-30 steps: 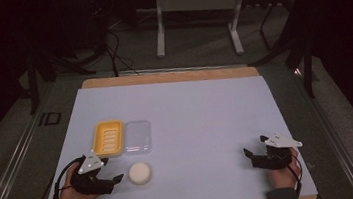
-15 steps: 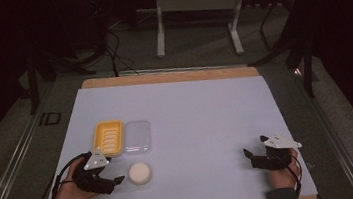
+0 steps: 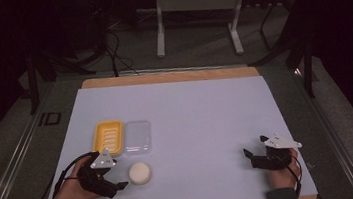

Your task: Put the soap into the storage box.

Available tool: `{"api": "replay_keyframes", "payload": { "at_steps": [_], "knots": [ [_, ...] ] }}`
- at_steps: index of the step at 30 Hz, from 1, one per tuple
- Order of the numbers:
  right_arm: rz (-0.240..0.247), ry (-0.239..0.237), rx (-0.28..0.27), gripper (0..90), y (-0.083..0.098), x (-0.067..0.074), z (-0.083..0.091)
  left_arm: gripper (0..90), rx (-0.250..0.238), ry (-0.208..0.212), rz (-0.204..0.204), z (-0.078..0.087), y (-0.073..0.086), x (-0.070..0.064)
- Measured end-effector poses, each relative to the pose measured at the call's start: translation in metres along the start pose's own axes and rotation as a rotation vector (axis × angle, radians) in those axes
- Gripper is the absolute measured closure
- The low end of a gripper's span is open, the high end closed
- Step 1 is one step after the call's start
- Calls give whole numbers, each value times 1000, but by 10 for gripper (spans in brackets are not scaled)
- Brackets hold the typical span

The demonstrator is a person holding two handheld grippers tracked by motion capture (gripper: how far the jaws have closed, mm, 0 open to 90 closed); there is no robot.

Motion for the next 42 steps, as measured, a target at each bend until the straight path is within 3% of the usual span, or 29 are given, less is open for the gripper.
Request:
{"api": "replay_keyframes", "payload": {
  "at_steps": [7,10,28,42],
  "knots": [
    [1,2,-2,172,0,0,0,154,37,13,-16,-5,-1,-2],
    [0,1,-3,172,0,0,1,154,85,4,-34,-10,-2,-2],
    [-2,-1,-6,172,0,0,1,145,172,35,-108,-25,-16,-7],
    [-1,-2,-7,172,0,0,1,43,238,53,-126,-37,-17,-11]
  ]
}}
Point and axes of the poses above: each handheld gripper's, and its own axes: z roughly backward along the jaws, y roughly out of its underside, x roughly to its left, the point moved 7 cm from there along -z, roughly forward along the jaws, and after that the axes turned 9 degrees about -x, right-handed, at the moved point
